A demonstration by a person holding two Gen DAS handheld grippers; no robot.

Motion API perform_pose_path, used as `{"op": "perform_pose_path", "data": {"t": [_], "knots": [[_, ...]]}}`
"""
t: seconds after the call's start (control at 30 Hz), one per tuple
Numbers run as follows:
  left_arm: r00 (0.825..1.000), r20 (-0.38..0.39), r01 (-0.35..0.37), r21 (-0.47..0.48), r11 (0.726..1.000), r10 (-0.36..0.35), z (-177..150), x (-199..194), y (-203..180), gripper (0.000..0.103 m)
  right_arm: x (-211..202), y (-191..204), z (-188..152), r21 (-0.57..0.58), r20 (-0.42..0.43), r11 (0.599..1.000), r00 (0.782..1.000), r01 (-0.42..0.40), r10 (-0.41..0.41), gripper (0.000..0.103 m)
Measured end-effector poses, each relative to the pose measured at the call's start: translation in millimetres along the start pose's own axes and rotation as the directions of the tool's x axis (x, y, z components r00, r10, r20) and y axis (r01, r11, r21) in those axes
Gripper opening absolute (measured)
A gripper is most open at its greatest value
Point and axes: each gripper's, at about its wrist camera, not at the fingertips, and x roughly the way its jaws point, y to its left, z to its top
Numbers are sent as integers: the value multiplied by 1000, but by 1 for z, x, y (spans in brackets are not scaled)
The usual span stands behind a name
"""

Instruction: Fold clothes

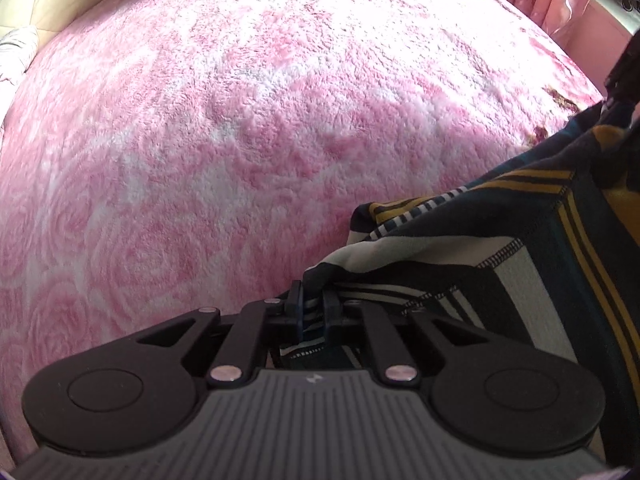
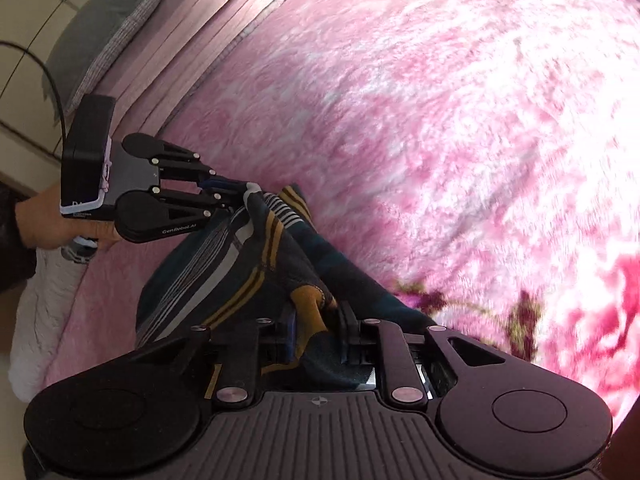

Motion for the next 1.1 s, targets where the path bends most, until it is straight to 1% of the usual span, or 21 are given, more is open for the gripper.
{"op": "perform_pose_path", "data": {"t": [0.07, 0.13, 0.2, 0.23, 0.27, 0.3, 0.33, 0.4, 0.47, 0.5, 0.57, 0.6, 0.63, 0.67, 0.7, 0.73, 0.8, 0.83, 0.9, 1.0, 1.1], "knots": [[1000, 0, 0, -22, 1000, 0, -1, -6, 6, 18, -5, -4, 0, 21, -5, 1000, 1000, -1, 1, 28], [1000, 7, -15, -44, 999, 16, -3, -17, 11, 25, -16, -1, 2, -6, -6, 1000, 1000, 24, -24, 32], [999, 13, -39, -68, 997, 40, -7, -29, 14, 24, -29, 2, 0, -48, -9, 998, 999, 44, -45, 33], [998, 21, -53, -88, 995, 55, -9, -38, 14, 20, -33, 2, -2, -62, -15, 997, 999, 51, -52, 33], [998, 32, -49, -117, 992, 53, -11, -45, 14, 17, -35, 1, -3, -68, -26, 996, 998, 57, -59, 33], [998, 44, -45, -146, 988, 52, -12, -52, 13, 17, -37, 0, -3, -74, -36, 995, 997, 63, -66, 33], [997, 68, -15, -178, 984, 28, -12, -61, 10, 16, -38, -1, -4, -75, -47, 995, 996, 66, -70, 33], [992, 114, 73, -175, 982, -53, -9, -71, -7, 17, -39, 3, 1, -104, -51, 993, 996, 61, -67, 33], [987, 116, 123, -130, 984, -108, -1, -67, -29, 17, -37, 10, 6, -159, -57, 986, 996, 52, -62, 34], [984, 116, 148, -106, 983, -135, 2, -65, -41, 18, -33, 14, 8, -209, -72, 977, 996, 44, -61, 41], [986, 83, 149, -73, 986, -143, 8, -49, -61, 17, -23, 18, 12, -296, -120, 955, 991, 18, -56, 49], [989, 75, 133, -60, 989, -128, 9, -43, -67, 17, -16, 16, 13, -323, -163, 946, 985, -1, -55, 48], [991, 67, 116, -47, 992, -113, 10, -37, -73, 16, -14, 14, 13, -349, -183, 937, 981, -1, -67, 41], [992, 69, 107, -48, 993, -104, 10, -35, -74, 16, -16, 11, 12, -369, -189, 929, 978, 11, -87, 17], [993, 72, 99, -50, 994, -95, 11, -33, -75, 16, -21, 6, 13, -372, -189, 928, 977, 18, -95, 11], [993, 75, 91, -52, 995, -87, 12, -32, -76, 16, -28, -1, 12, -345, -190, 939, 978, 13, -83, 8], [993, 86, 81, -67, 994, -76, 13, -28, -76, 16, -36, -20, 9, -254, -198, 967, 979, -3, -49, 7], [993, 91, 82, -84, 993, -74, 15, -26, -74, 16, -36, -24, 6, -236, -202, 972, 978, -3, -46, 7], [993, 91, 86, -107, 991, -76, 19, -22, -71, 15, -32, -24, 0, -234, -210, 972, 976, 0, -50, 7], [994, 73, 94, -125, 988, -86, 27, -20, -66, 17, -31, -16, 2, -275, -214, 961, 973, 22, -83, 8], [993, 70, 109, -147, 983, -99, 24, -30, -59, 17, -40, -8, 6, -308, -193, 950, 974, 52, -116, 9]]}}
